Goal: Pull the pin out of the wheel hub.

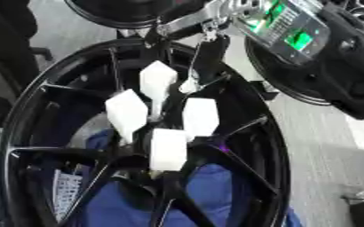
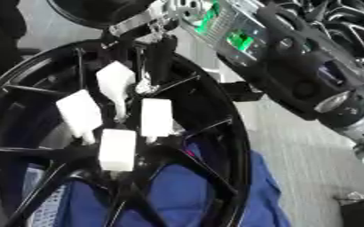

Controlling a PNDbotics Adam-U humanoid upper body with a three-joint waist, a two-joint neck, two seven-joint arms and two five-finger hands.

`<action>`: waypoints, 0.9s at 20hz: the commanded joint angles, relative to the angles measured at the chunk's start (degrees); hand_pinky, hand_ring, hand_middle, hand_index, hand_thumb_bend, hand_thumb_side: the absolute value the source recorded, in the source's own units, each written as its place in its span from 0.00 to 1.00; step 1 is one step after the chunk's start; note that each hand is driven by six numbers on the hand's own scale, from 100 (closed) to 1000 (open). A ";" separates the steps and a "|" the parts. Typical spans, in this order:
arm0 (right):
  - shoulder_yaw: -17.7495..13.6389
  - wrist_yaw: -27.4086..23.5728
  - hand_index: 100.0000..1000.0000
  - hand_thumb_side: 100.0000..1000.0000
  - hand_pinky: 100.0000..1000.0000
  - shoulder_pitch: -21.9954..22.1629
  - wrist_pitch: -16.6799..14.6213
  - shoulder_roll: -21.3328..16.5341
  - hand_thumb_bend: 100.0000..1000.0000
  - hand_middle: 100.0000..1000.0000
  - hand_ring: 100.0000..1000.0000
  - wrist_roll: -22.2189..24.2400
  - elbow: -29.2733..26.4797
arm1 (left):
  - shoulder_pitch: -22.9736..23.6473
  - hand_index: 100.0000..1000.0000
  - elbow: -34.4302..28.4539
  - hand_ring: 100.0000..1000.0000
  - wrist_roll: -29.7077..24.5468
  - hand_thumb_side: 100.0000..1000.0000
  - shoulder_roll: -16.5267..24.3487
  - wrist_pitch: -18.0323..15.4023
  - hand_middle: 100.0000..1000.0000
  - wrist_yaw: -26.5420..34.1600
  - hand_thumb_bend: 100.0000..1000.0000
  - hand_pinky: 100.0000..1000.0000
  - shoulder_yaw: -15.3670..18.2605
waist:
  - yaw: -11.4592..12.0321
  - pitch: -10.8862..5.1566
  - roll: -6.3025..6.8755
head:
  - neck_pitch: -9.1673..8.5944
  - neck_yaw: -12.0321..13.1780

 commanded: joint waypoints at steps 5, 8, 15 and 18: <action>-0.90 0.15 0.72 0.00 0.89 -1.03 0.34 -0.64 0.24 0.57 0.75 -0.48 -0.78 | -0.17 0.79 -0.95 0.57 -0.36 0.42 0.36 -0.05 0.57 -0.40 0.03 0.76 0.52 | 0.09 -1.11 0.45 | -0.38 -0.29; -0.76 -0.44 0.74 0.00 0.89 -1.08 0.27 -0.51 0.28 0.59 0.76 -0.34 -0.83 | -0.16 0.79 -0.95 0.57 -0.41 0.43 0.30 -0.01 0.57 -0.44 0.03 0.76 0.56 | 0.13 -1.08 0.39 | -0.39 -0.39; -1.02 -2.16 0.68 0.00 0.86 -1.13 0.33 -0.35 0.22 0.52 0.72 -1.70 -0.88 | -0.12 0.79 -0.95 0.57 -0.52 0.43 0.23 0.16 0.57 -0.48 0.03 0.77 0.61 | 0.11 -1.14 0.30 | -0.40 -0.48; -1.01 -3.10 0.62 0.00 0.85 -1.06 0.94 -0.36 0.16 0.45 0.71 -3.28 -0.77 | -0.12 0.79 -0.95 0.57 -0.59 0.43 0.17 0.22 0.57 -0.56 0.03 0.77 0.68 | 0.10 -1.18 0.29 | -0.45 -0.51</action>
